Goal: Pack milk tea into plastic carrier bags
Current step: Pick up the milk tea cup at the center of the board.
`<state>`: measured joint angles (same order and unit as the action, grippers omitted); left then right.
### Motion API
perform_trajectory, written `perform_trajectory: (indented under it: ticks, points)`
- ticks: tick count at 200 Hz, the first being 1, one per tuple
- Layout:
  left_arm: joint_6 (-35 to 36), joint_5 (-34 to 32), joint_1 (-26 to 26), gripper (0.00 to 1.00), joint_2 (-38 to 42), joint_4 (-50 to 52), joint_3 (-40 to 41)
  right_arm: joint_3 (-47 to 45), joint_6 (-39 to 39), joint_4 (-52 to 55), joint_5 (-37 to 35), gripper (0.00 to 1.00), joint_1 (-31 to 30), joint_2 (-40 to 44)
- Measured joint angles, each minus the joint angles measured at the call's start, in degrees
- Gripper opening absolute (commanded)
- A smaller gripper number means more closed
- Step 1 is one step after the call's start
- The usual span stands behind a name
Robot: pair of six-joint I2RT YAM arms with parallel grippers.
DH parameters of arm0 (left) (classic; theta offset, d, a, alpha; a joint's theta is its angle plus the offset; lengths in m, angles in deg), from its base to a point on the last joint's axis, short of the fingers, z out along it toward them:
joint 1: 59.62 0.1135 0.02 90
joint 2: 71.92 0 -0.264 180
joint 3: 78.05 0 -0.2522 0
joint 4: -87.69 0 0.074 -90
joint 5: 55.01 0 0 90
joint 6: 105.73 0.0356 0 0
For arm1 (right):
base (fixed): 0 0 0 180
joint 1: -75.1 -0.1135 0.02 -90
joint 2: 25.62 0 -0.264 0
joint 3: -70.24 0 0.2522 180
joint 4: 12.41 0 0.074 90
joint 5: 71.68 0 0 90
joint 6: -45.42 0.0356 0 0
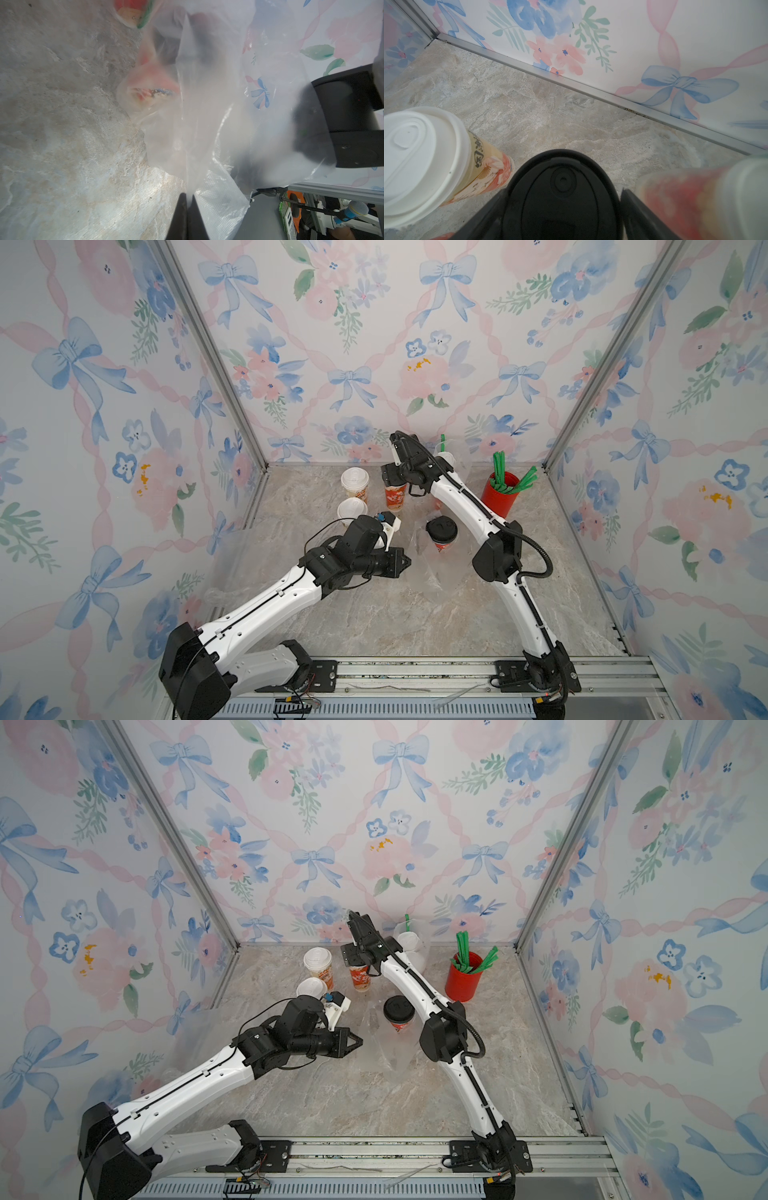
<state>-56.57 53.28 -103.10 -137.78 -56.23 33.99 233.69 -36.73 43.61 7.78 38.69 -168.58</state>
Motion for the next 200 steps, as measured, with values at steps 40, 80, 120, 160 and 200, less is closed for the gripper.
perform_trajectory:
  ticks: [40, 80, 120, 160, 200]
  points:
    - [-0.24, -0.24, 0.0, 0.03, 0.66, 0.0, 0.09, 0.26, 0.48, 0.59, 0.02, 0.78, -0.22, 0.0]
    - [-0.37, -0.48, 0.0, 0.03, 1.07, 0.0, 0.46, 0.26, 0.87, 0.66, -0.48, 0.74, -0.5, 0.0]
    - [-0.37, -1.11, 0.0, 0.03, 1.11, -0.02, 0.46, 0.31, 1.14, 1.27, -0.61, 0.71, -0.5, 0.22]
    - [-0.37, -1.53, 0.04, 0.03, 1.2, -0.02, 0.46, 0.31, 1.14, 5.62, -0.63, 0.68, -0.52, 2.86]
    - [-0.2, -1.6, 0.33, 0.04, 1.2, -0.02, 0.46, 0.31, 1.53, 9.57, -0.85, 0.67, -0.52, 9.64]
